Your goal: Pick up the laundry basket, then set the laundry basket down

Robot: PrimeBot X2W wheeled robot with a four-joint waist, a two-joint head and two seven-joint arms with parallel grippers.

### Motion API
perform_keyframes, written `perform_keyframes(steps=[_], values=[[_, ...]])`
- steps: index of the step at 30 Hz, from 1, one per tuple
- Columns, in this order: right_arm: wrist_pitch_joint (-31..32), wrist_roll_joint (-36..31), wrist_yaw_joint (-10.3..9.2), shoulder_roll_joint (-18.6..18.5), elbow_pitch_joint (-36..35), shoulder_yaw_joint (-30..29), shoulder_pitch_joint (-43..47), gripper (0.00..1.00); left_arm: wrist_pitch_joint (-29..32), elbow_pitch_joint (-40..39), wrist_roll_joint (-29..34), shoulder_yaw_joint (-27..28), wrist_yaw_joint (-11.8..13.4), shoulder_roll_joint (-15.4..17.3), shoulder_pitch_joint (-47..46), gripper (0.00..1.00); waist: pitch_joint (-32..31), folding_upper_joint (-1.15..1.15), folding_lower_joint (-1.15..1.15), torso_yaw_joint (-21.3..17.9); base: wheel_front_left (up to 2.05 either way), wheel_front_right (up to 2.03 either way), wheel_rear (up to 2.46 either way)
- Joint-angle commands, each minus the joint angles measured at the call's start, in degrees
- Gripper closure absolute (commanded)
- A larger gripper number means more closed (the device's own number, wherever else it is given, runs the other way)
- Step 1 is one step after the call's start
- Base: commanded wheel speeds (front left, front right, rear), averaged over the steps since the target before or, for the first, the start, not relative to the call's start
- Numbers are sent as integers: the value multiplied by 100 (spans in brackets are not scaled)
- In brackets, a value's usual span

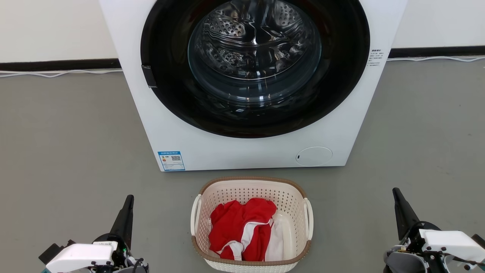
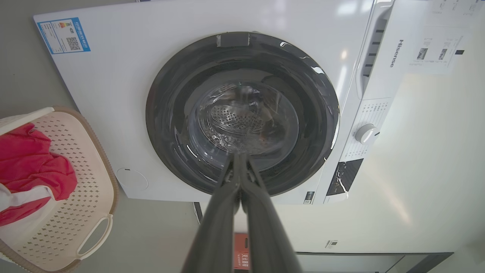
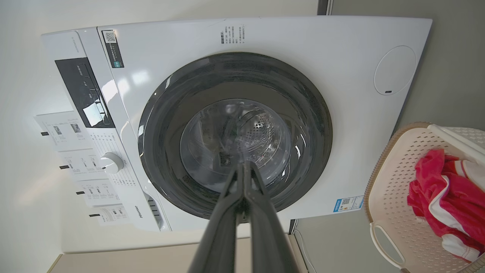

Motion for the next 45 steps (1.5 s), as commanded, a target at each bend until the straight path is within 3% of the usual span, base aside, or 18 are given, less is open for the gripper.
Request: perform_keyframes(steps=[1, 45], values=[[42, 39, 41, -43, -174, 109, -237, 100, 34, -166, -2, 172, -41, 60, -320, 100, 0, 0, 0, 0, 0, 0, 0], [42, 39, 41, -43, -174, 109, -237, 100, 34, -166, -2, 172, -41, 60, -320, 100, 0, 0, 0, 0, 0, 0, 0]])
